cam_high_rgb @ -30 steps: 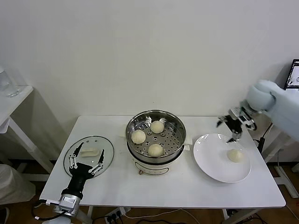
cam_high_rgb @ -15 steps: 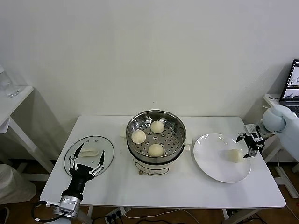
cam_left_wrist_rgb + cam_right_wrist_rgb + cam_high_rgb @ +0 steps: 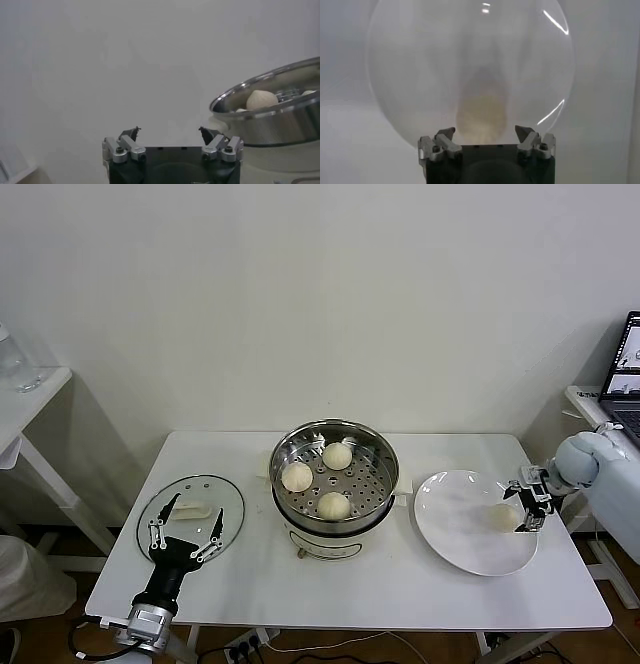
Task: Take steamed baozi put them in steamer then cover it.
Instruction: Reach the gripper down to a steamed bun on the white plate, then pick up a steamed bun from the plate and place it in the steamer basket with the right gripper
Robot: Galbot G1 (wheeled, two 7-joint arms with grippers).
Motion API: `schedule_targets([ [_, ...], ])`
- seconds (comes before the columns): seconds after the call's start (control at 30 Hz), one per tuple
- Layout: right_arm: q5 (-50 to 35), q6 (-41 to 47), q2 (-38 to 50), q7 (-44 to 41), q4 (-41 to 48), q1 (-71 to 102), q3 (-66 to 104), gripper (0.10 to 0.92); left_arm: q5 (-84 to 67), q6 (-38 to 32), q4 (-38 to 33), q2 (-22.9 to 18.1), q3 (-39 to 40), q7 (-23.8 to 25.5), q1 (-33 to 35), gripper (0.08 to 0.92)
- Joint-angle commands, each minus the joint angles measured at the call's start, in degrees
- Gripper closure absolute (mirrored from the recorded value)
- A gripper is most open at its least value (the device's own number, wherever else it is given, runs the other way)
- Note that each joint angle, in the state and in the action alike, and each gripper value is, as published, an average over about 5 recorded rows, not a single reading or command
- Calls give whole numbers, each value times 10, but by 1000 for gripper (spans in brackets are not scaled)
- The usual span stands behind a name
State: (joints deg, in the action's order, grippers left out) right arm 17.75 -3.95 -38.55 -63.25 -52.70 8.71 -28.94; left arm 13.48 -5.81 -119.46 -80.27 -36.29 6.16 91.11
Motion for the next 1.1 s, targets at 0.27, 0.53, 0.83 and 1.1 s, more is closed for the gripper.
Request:
schedule_targets([
  [0.27,19,-8,-25,11,32,15,16,203,0,0,7,0,0,1,-4,177],
  [0.53,14,-8,-24,9,30,13,18,275,0,0,8,-1,0,1,-5,177],
  [0.83,-67,21,17,-18,-17,-40,-41,346,0,0,5,-1,1,1,-3,177],
  [1.1,-265,113,110,-54,-174,-261,-258,346,1,-1,7,-2,5,1,-6,177],
])
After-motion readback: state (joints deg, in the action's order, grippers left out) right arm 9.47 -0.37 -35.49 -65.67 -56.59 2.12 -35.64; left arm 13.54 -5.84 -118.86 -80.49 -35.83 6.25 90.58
